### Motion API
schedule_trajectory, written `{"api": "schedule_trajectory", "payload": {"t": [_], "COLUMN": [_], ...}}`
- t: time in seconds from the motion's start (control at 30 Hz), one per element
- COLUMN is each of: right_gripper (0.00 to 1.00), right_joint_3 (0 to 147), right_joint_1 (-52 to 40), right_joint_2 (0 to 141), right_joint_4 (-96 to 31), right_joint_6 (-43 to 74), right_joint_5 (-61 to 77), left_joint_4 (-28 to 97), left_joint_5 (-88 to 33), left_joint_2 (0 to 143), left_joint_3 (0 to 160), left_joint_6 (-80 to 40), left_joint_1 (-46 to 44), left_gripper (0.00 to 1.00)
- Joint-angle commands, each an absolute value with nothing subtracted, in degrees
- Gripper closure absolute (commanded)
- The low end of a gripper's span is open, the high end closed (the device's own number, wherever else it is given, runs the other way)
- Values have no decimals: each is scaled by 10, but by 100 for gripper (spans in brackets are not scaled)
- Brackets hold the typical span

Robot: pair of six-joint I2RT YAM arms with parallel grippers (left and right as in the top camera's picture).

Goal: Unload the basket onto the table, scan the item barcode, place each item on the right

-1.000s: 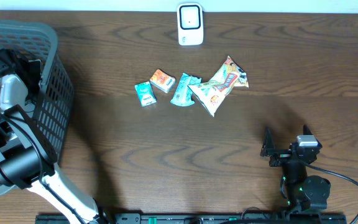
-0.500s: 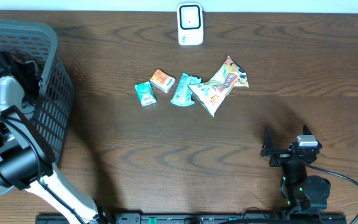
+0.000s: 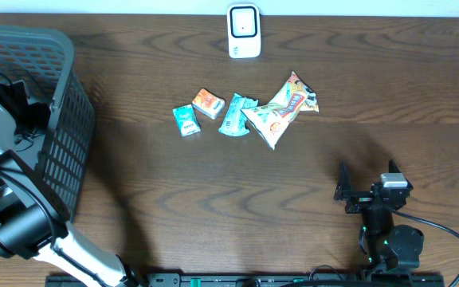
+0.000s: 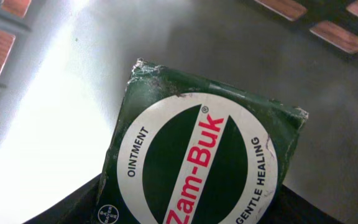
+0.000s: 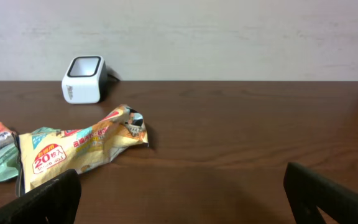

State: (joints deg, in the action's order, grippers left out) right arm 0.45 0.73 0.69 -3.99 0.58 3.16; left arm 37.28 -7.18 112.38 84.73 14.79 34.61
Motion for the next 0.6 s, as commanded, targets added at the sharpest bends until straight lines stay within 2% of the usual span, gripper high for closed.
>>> {"api": "schedule_trajectory", "payload": {"t": [0.0, 0.27, 0.43, 0.57], "right_gripper": [1, 1, 1, 1], "right_joint_3": [3, 3, 3, 3], "right_joint_1": [7, 7, 7, 7], "right_joint_2": [4, 4, 4, 4], "right_joint_4": [-41, -41, -41, -41], "right_joint_6": [-1, -1, -1, -1], "right_joint_5": [32, 32, 32, 32], "left_joint_4": [385, 385, 379, 361], "left_joint_5": [-69, -69, -70, -72], "left_joint_2": [1114, 1058, 971, 891], "left_joint_3": [844, 846, 847, 847], "left_joint_6": [140, 116, 111, 52], "left_joint_1": [346, 346, 346, 346], "left_gripper": [32, 32, 32, 31]}}
